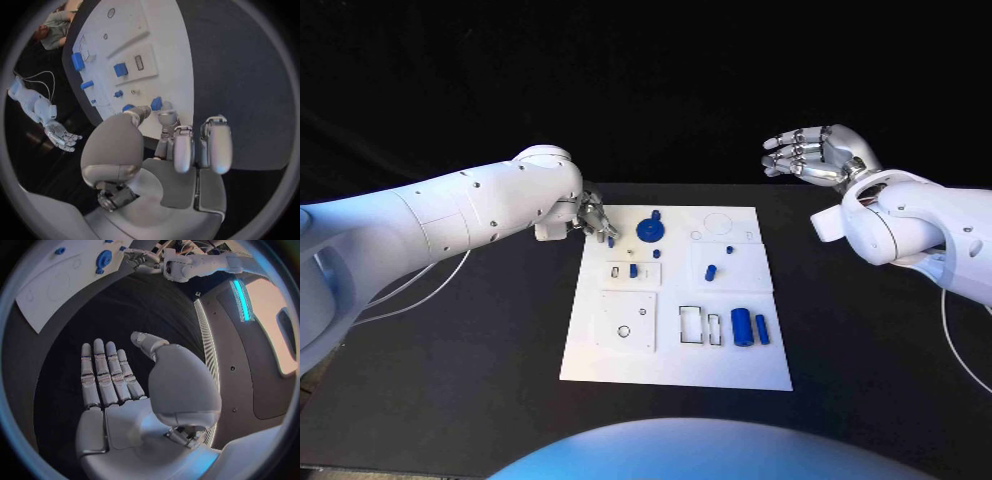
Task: Assemble the parts on the task board
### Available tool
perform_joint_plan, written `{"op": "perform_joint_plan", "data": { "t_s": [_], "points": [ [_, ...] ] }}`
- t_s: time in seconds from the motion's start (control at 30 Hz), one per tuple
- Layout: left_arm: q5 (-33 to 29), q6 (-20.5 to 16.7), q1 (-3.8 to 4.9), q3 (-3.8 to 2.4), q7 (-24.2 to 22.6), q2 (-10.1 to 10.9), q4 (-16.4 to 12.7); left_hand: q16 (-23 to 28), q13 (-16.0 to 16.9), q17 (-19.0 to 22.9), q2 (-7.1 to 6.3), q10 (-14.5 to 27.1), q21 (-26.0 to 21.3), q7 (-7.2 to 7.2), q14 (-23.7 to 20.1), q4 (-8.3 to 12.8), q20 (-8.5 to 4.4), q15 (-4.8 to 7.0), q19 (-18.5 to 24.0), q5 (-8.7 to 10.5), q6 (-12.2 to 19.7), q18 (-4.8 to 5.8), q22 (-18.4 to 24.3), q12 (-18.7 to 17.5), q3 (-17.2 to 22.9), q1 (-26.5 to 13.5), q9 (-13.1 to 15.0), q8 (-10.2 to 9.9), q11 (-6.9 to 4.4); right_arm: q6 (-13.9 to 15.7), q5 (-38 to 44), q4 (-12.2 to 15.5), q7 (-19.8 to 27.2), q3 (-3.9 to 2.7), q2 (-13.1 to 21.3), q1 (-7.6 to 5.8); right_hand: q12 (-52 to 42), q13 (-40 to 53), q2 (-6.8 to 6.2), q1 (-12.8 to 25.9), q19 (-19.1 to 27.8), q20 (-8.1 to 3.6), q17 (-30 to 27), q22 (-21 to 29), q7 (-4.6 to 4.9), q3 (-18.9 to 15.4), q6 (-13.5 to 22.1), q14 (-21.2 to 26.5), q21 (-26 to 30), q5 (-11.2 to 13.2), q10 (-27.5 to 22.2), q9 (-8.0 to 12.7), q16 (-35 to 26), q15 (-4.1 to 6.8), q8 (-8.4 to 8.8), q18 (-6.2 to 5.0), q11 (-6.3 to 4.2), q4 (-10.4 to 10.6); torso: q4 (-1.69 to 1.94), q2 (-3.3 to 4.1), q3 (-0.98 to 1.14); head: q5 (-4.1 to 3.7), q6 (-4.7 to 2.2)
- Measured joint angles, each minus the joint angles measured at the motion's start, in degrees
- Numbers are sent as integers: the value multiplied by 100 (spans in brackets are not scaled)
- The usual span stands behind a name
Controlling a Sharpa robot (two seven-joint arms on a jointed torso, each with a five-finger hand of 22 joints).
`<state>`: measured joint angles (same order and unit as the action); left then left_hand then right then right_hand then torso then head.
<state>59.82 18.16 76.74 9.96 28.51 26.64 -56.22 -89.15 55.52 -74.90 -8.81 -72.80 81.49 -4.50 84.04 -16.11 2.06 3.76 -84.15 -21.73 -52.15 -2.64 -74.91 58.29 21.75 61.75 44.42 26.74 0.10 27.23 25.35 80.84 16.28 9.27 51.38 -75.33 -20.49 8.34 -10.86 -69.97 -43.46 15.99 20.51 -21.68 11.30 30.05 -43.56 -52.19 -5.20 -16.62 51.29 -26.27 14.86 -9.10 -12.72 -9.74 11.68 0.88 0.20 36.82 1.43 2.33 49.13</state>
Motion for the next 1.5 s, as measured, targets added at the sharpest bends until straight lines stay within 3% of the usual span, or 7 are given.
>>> {"op": "perform_joint_plan", "data": {
  "t_s": [0.23, 0.47, 0.67, 0.97, 1.17, 1.37, 1.5],
  "points": [
    [-18, 4, -3, 5, -22, -8, 13, -18, 5, 0, 70, 0, 22, 21, 0, 40, 0, 0, 0, 0, -21, -1, 0, 27, 89, 246, -19, 0, 0, -1, 1, -2, 1, 0, -4, 1, 0, 0, 0, 0, 0, 0, 0, 0, 0, 0, 0, 0, 0, 0, 0, 0, 0, 0, 0, 0, 0, 0, 0, -3, -2, -5, 16],
    [-61, -2, -10, 20, -59, -20, 26, -23, -26, 0, 237, 0, 22, 20, 0, 279, 0, 0, 0, 81, -19, 0, 0, 27, 408, 745, -30, -5, 0, -2, 1, -2, 2, 0, -7, 1, -23, -6, 1, 0, 0, 0, 0, 8, 0, 0, 0, 0, 0, 0, 0, 0, 0, 0, 0, 0, 0, 0, 0, -1, -4, -7, 26],
    [-114, -22, -14, 30, -120, -22, 45, -23, -74, 0, 256, 0, 22, 8, 0, 517, 0, 0, 0, 144, -8, 0, 0, 27, 759, 993, -50, -73, 2, -3, 1, -4, 3, 0, -8, 1, -37, -13, 23, 23, 0, 0, 0, 12, 0, 0, 0, 0, 0, 0, 0, 0, 0, 0, 0, 0, 0, 0, 0, 0, -4, -15, 45],
    [-253, -90, -20, 40, -195, 22, 45, -22, -155, -4, 307, 1, 22, -21, 0, 373, 13, -1, 13, 179, 22, 0, 1, 6, 912, 1144, 31, -45, 4, -6, 2, -8, 3, 0, -10, 1, -37, -13, 23, 23, 0, 0, 0, 12, 0, 0, 0, 0, 0, 0, 0, 0, 0, 0, 0, 0, 0, 0, 1, -10, 0, -12, 54],
    [-503, -205, -15, 25, -207, 309, -223, -22, -138, -4, 270, -3, 22, -31, 0, 276, 21, -1, 21, 113, 31, 0, 1, 6, 1008, 1175, 108, 43, 0, -7, 2, -9, 3, 0, 3, 3, -37, -12, 23, 23, 0, 0, 0, 12, 0, 0, 0, 0, 0, 0, 0, 0, 0, 0, 0, 0, 0, 0, 3, -19, 3, -10, 55],
    [-817, -387, 26, -114, -207, 742, -801, -22, -67, -4, 26, -138, 46, 30, 0, 271, 21, -1, 21, 22, -71, 0, -4, 124, 1236, 931, 206, 176, -52, -7, 2, -10, 3, 0, 22, 8, -36, -12, 23, 22, 0, 0, 0, 12, 0, 0, 0, 0, 0, 0, 0, -1, 0, 0, 0, 0, 0, 0, 19, -31, 7, -14, 59],
    [-946, -536, 54, -151, -207, 945, -1150, -22, -32, -4, -82, -199, 90, 61, 0, 355, 21, -1, 21, -38, -104, 0, -4, 163, 1384, 823, 250, 224, -71, -7, 2, -14, 3, 0, 27, 15, -36, -20, 22, 22, 0, 0, 0, 19, 0, -16, 0, 0, 0, 0, 0, 6, 0, 0, 0, 0, 0, 16, 32, -43, 13, -12, 70]
  ]
}}
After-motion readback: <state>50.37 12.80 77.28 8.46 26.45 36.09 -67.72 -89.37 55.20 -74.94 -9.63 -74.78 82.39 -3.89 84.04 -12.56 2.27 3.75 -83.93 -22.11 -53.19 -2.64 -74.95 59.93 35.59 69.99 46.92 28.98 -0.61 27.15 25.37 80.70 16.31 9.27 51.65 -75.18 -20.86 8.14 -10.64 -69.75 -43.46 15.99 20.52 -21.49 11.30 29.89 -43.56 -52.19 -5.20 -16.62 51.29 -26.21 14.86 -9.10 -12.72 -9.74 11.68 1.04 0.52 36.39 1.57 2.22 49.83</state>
